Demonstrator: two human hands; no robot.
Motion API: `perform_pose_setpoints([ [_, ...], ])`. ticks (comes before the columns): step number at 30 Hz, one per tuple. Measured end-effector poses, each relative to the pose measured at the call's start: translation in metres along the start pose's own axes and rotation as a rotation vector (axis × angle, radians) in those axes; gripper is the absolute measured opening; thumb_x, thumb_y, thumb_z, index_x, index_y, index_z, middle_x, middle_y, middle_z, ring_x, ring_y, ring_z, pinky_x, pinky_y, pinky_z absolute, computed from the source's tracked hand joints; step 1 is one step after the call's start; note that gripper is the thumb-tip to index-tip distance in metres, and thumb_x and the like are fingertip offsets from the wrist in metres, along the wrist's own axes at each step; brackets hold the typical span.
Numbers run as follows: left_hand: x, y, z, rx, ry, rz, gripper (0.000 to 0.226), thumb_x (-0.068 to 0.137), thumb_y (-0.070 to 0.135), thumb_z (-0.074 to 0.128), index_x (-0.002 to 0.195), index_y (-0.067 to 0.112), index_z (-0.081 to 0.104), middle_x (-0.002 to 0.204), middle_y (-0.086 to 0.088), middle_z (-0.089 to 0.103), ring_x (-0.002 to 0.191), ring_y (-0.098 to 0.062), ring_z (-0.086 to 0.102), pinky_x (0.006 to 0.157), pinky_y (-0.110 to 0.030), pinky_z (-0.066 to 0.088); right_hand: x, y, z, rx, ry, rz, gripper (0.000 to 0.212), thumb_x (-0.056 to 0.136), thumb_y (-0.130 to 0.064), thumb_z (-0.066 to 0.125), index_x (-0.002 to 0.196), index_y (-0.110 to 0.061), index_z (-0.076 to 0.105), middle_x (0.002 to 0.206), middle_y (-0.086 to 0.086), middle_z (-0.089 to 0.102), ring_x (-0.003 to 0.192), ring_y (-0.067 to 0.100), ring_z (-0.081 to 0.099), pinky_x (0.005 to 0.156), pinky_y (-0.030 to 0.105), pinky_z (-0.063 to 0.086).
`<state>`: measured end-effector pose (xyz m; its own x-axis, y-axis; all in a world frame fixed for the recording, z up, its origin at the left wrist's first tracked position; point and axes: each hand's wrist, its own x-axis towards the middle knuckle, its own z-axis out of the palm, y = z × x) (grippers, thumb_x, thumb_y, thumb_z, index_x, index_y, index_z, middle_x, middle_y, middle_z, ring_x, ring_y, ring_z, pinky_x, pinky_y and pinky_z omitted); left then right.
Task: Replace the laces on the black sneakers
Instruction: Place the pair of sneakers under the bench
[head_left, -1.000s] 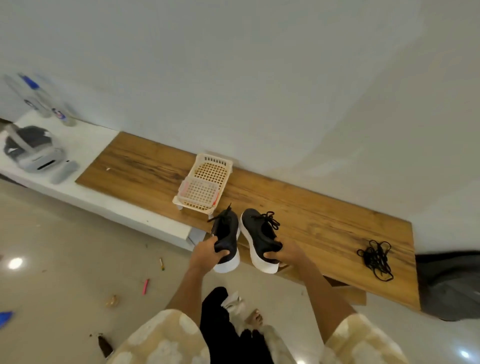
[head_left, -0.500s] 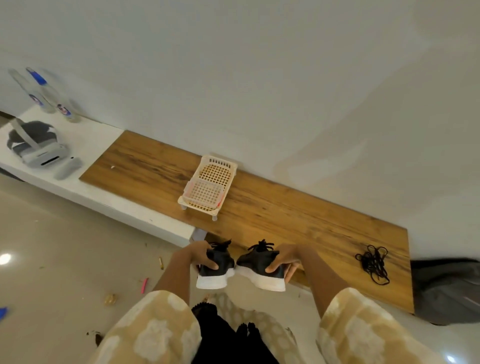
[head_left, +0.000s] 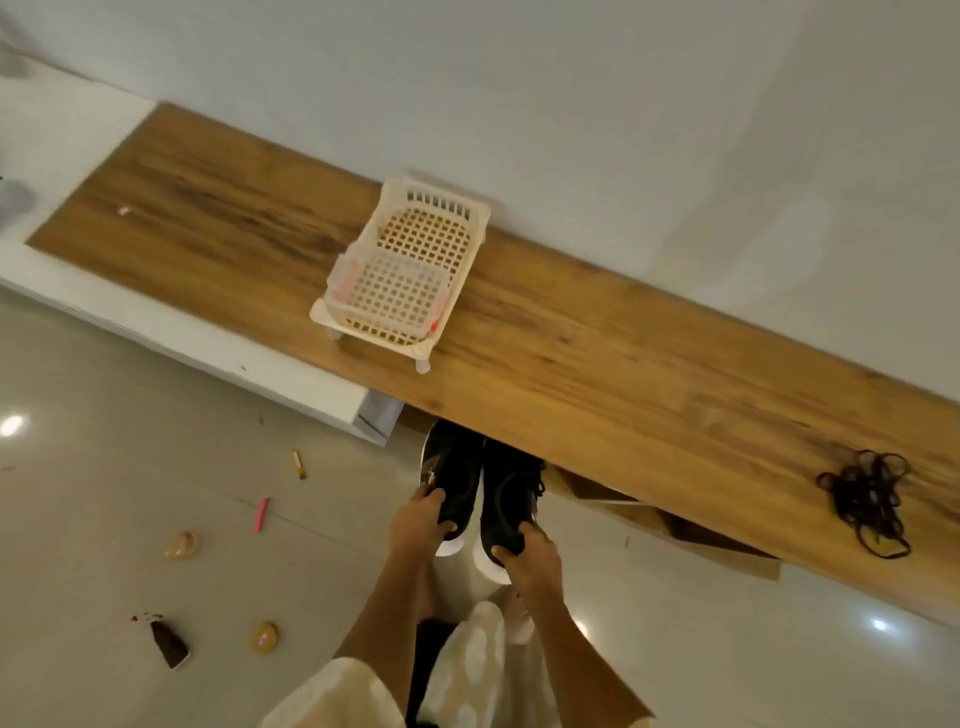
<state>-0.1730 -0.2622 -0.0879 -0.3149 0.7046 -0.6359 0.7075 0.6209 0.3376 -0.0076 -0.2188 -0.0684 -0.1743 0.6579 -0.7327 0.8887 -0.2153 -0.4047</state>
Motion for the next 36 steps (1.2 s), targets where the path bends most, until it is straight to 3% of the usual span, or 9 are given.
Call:
perform_pose_setpoints([
  [5,0.073,-0.024,0.08,-0.064,0.128,0.047,0.035,0.089,0.024,0.06,0.118,0.007,0.053,0.144,-0.005,0.042,0.109,-0.028,0.058,0.081,-0.034,0.049,0.091,0.037,0.057,0.192,0.215,-0.011,0.039,0.093,-0.019,0.056,0.132,-0.018,0.052,0.135,0.0,0.055,0.12,0.026,0.055,0.095,0.028,0.044],
  [9,0.136,-0.031,0.121,-0.081,0.248,0.116,0.034,0.087,0.02,0.063,0.118,0.006,0.056,0.149,-0.004,0.038,0.106,-0.031,0.06,0.078,-0.034,0.049,0.167,0.067,0.085,0.089,0.362,-0.064,0.042,0.09,-0.018,0.06,0.131,-0.012,0.053,0.143,0.004,0.047,0.119,0.031,0.055,0.095,0.04,0.049],
  [16,0.217,-0.044,0.158,-0.12,0.362,0.233,0.035,0.07,0.008,0.078,0.101,-0.001,0.064,0.135,-0.02,0.052,0.09,-0.04,0.066,0.061,-0.039,0.053,0.245,0.097,0.104,0.06,0.503,-0.115,0.044,0.089,-0.019,0.062,0.132,-0.012,0.051,0.151,0.005,0.035,0.121,0.037,0.052,0.088,0.048,0.053],
  [21,0.233,-0.042,0.166,-0.094,0.347,0.214,0.036,0.078,0.013,0.072,0.11,0.001,0.061,0.137,-0.017,0.049,0.099,-0.039,0.061,0.071,-0.04,0.052,0.263,0.095,0.098,0.051,0.508,-0.164,0.043,0.085,-0.016,0.068,0.125,-0.006,0.056,0.144,0.014,0.043,0.119,0.038,0.054,0.087,0.045,0.052],
  [27,0.242,-0.03,0.157,-0.058,0.284,0.169,0.036,0.086,0.025,0.065,0.116,0.007,0.059,0.141,-0.014,0.043,0.104,-0.032,0.059,0.08,-0.038,0.049,0.26,0.091,0.084,0.001,0.409,-0.199,0.05,0.087,-0.024,0.066,0.131,-0.006,0.051,0.144,0.019,0.037,0.124,0.034,0.048,0.094,0.037,0.046],
  [32,0.248,-0.029,0.149,-0.002,0.202,0.135,0.037,0.087,0.033,0.064,0.118,0.013,0.061,0.143,-0.012,0.041,0.105,-0.031,0.06,0.081,-0.038,0.048,0.264,0.081,0.07,-0.04,0.356,-0.171,0.05,0.086,-0.031,0.066,0.127,-0.004,0.056,0.131,0.018,0.052,0.117,0.031,0.053,0.087,0.031,0.045],
  [36,0.241,-0.029,0.144,-0.03,0.167,0.206,0.067,0.08,0.034,0.071,0.138,0.014,0.043,0.152,-0.015,0.023,0.13,-0.033,0.04,0.095,-0.044,0.046,0.259,0.077,0.066,-0.054,0.301,-0.169,0.064,0.083,-0.03,0.069,0.138,-0.008,0.045,0.141,0.015,0.043,0.126,0.029,0.047,0.097,0.034,0.043],
])
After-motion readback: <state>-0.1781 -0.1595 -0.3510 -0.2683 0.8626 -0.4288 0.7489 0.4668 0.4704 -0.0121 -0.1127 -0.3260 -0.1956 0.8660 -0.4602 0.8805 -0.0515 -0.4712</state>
